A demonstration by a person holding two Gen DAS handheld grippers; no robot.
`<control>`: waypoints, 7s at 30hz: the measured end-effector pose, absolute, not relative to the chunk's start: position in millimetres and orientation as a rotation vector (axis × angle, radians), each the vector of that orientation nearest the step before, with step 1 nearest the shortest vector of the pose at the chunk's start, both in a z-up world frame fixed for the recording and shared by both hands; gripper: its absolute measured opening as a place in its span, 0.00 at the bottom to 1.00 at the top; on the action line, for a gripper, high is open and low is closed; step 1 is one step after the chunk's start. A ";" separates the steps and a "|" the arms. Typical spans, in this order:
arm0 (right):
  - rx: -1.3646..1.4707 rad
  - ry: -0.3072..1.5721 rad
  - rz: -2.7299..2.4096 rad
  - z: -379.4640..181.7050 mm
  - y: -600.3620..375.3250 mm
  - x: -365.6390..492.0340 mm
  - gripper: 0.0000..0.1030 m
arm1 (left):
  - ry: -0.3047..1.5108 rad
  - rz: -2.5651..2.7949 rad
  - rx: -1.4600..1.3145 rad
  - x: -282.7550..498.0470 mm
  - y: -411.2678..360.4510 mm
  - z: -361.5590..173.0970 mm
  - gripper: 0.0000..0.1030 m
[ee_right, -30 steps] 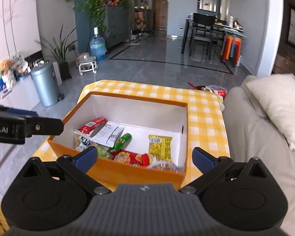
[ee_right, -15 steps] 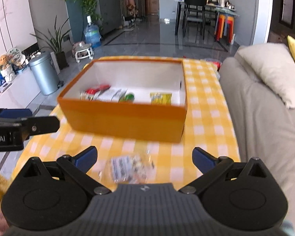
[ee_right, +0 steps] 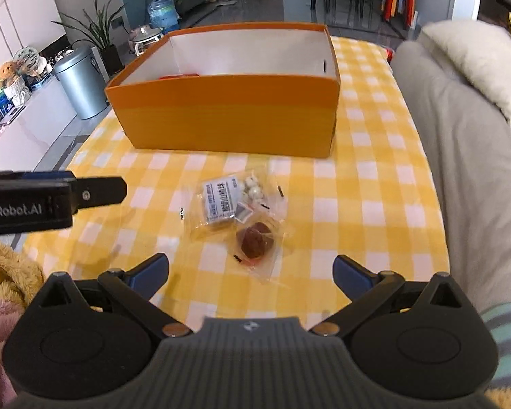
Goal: Organize snacks
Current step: 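Withdraw both tools from the box toward the two packs on the tablecloth, then grasp the brown cake bag with the right gripper while the left grasps the yogurt-ball pack, then lift both held packs and carry them over the orange box, then lower both packs into the box and open both grippers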
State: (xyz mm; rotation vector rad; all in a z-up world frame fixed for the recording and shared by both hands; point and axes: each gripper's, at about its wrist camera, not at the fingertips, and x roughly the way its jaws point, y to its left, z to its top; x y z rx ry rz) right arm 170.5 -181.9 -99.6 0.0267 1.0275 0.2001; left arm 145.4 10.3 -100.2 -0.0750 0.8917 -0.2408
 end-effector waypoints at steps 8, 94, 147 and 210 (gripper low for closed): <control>0.095 1.002 0.188 -110.4 -194.2 181.3 0.87 | 0.923 -0.294 -0.029 155.4 -5.1 -113.1 0.79; 0.246 1.091 0.188 -166.7 -201.2 225.6 0.49 | 1.278 -0.301 0.147 203.9 -10.3 -181.5 0.78; -0.008 0.868 0.236 -88.2 -182.6 185.0 0.41 | 1.020 -0.249 -0.073 182.0 16.5 -82.2 0.63; -0.381 1.125 0.427 -152.5 -118.8 472.0 0.41 | 1.244 -0.207 0.152 446.5 -18.9 -146.4 0.64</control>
